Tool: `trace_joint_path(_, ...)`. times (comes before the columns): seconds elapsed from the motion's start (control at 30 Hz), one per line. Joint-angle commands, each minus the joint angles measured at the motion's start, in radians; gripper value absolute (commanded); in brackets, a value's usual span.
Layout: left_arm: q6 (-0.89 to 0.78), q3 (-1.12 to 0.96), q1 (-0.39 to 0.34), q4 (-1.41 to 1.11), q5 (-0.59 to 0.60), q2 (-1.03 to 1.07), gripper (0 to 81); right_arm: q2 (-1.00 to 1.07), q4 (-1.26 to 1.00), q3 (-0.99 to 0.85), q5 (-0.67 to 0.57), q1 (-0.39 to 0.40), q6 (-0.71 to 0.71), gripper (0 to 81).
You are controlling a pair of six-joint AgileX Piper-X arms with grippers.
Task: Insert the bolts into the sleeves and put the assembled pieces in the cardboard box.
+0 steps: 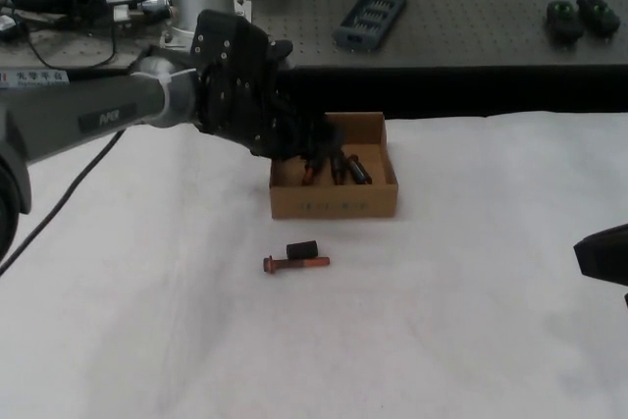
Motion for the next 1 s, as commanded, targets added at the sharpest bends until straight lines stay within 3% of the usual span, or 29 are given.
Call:
trace_joint_path(0.0,-0.014,-0.012,-0.005,0.069,0.042,-0.098,35.5,-0.006,-0.007,-0.004,-0.004,-0.004,-0.007,2.7)
trace_joint_path(0.23,0.016,-0.012,0.009,0.338,0.098,-0.254,0.7,-0.006,-0.007,-0.004,-0.007,-0.004,-0.007,2.7)
trace_joint_path(0.6,0.307,-0.01,0.026,0.814,0.107,-0.437,0.6,-0.006,0.038,-0.004,-0.01,-0.002,-0.007,2.7)
trace_joint_path(0.77,0.309,0.056,0.026,0.826,0.125,-0.521,0.6,-0.006,0.058,-0.004,-0.01,-0.002,-0.007,2.7)
trace_joint_path(0.97,0.309,0.333,0.026,0.796,0.122,-0.697,0.6,-0.006,0.063,-0.004,-0.01,-0.002,-0.007,2.7)
